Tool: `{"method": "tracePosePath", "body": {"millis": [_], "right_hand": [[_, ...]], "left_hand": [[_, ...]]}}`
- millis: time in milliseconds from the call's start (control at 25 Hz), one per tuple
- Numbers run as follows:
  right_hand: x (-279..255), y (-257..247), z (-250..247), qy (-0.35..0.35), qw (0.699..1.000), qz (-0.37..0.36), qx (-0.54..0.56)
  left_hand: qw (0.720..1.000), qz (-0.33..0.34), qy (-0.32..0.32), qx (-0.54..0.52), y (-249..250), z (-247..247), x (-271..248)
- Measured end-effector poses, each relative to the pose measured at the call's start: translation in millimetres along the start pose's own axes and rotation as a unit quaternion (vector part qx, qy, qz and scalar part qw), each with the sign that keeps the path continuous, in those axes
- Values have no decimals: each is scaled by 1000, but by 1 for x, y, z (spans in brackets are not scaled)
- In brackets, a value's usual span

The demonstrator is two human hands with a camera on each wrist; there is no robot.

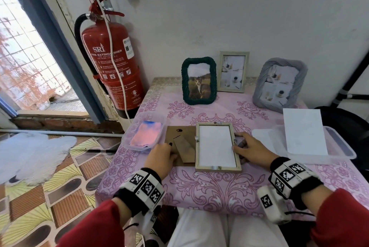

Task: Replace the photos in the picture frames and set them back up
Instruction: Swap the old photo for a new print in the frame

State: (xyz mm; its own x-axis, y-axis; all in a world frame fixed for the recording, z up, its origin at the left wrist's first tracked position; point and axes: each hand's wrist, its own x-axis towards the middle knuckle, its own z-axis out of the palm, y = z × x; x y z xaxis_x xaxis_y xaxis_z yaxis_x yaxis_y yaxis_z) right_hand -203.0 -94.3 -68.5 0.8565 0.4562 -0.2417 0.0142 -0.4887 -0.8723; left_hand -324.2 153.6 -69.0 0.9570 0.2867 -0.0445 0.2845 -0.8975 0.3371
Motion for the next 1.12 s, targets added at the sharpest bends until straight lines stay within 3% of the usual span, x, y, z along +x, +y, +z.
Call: {"method": "tracePosePath", "body": {"millis": [120,200,400,640,760,1120], "right_hand": [[0,0,1,0,1000,-6,-10],[0,0,0,-1,1000,-8,-18],[3,1,0,1,999,-9,-36],[7,4,-2,10,998,-13,-63],[8,6,-2,8,998,-14,-64],[10,9,-3,-14,999,-9,-41]], "left_hand": [[995,39,48,-76,15,-1,4],[990,102,36,-85,26,-2,13],[979,187,-80,-7,46,-2,47],[944,219,-198,148,56,-2,78],[933,233,-207,182,58,1,82],[945,251,-173,122,57,3,79]]}}
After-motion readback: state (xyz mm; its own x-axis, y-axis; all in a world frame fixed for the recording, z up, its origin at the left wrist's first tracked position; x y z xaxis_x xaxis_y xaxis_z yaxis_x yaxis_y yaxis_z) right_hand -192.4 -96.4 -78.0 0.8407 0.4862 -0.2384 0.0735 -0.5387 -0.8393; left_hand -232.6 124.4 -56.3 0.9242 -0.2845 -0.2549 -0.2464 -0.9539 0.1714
